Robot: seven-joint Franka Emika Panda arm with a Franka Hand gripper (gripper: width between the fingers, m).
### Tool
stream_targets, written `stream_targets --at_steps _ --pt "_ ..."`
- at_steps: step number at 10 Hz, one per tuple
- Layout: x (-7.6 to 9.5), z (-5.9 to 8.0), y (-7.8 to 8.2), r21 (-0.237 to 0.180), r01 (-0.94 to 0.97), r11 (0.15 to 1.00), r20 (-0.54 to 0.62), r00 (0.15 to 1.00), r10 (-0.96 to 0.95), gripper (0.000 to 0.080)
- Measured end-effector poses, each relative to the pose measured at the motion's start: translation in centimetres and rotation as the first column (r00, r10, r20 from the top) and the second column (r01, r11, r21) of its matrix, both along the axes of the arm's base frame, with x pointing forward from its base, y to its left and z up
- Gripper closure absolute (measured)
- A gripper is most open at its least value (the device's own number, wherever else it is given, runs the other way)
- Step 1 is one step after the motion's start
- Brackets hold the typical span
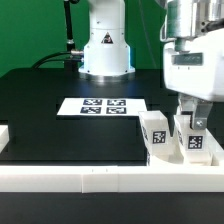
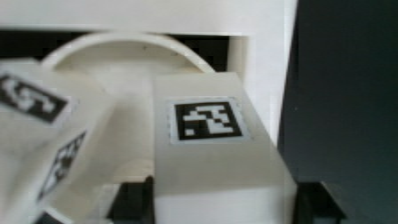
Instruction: Assemble stool
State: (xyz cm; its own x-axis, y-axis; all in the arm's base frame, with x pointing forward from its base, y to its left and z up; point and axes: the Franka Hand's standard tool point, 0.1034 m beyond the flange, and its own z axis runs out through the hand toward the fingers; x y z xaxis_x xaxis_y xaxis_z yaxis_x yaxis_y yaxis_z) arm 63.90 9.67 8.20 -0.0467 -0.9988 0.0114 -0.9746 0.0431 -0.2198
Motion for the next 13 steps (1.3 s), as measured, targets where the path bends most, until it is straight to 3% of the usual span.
stream_targets --at_steps 4,7,9,10,11,13 --pt "-0.1 -0.2 0.3 0.114 0.366 0.924 -0.024 0.93 -0.366 0.0456" --pt "-0.2 -0.2 0.4 0.161 0.45 0.878 -0.046 0.893 -0.448 0.0456" --pt "-0.2 -0.2 0.4 0.155 0.414 0.897 -0.04 0.91 -0.413 0.0456" --pt "-0.1 0.0 0.4 0.156 0.408 0.9 -0.034 0.913 -0.408 0.0291" --pt "0.2 1.2 0.4 0.155 0.332 0.93 -0.008 0.942 -0.335 0.0183" --pt "1.4 4.4 0.2 0.175 0.251 0.952 0.052 0.963 -0.263 0.0157"
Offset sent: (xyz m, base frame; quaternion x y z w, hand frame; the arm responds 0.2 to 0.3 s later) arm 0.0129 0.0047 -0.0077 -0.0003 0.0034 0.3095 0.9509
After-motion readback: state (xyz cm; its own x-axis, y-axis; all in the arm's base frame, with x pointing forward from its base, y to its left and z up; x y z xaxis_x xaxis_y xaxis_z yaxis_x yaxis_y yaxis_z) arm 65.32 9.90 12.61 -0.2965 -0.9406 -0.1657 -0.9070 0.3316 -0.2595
